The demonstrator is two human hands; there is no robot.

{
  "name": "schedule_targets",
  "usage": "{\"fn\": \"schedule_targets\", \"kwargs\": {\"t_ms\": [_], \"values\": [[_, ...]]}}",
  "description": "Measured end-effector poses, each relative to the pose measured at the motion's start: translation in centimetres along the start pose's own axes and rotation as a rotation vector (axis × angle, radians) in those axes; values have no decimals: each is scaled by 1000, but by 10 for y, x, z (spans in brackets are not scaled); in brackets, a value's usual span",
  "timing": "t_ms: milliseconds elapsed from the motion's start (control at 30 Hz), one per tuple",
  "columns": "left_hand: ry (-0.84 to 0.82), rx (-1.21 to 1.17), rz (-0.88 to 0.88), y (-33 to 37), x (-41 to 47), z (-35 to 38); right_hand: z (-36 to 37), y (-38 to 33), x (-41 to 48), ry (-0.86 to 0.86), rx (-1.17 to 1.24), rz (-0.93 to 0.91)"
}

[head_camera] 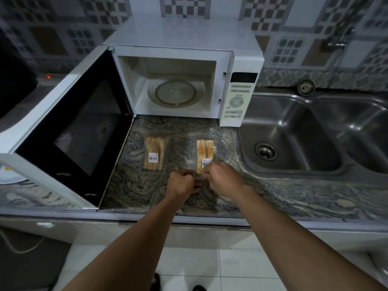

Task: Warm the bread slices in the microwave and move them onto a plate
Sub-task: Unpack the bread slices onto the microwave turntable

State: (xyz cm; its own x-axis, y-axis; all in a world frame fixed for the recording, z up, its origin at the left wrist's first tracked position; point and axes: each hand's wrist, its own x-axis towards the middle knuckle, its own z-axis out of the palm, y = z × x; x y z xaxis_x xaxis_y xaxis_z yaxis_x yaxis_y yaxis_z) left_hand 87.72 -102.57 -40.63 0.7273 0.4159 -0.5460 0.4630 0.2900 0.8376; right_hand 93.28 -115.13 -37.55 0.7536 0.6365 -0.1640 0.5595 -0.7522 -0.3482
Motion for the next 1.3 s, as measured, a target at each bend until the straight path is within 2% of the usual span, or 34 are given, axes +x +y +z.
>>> {"fn": "schedule_targets", "kwargs": {"t_ms": [200,400,600,733,833,967,1067,1200,1300], "values": [[-86,-96,-15,-3,1,1,0,-5,2,11,-93,-5],[-67,-96,-12,-5,1,1,-3,-8,1,24,-129,-42],[3,6,17,-5,-1,-1,-10,-12,-5,141,-181,-160],[209,566,327,1,-9,-11,-13,-9,-8,305,-223,-234],[276,779,631,18,-18,-11,-15,-5,-3,450,-236,-261],[223,868,882,42,-11,-9,-23,-2,2,555,-233,-256],[190,813,1018,55,-4,-10,-31,-4,1,604,-87,-133],[175,753,1046,66,8,-9,-31,-10,3,723,281,120],[155,697,1040,76,15,-8,-25,-15,9,662,387,285]]}}
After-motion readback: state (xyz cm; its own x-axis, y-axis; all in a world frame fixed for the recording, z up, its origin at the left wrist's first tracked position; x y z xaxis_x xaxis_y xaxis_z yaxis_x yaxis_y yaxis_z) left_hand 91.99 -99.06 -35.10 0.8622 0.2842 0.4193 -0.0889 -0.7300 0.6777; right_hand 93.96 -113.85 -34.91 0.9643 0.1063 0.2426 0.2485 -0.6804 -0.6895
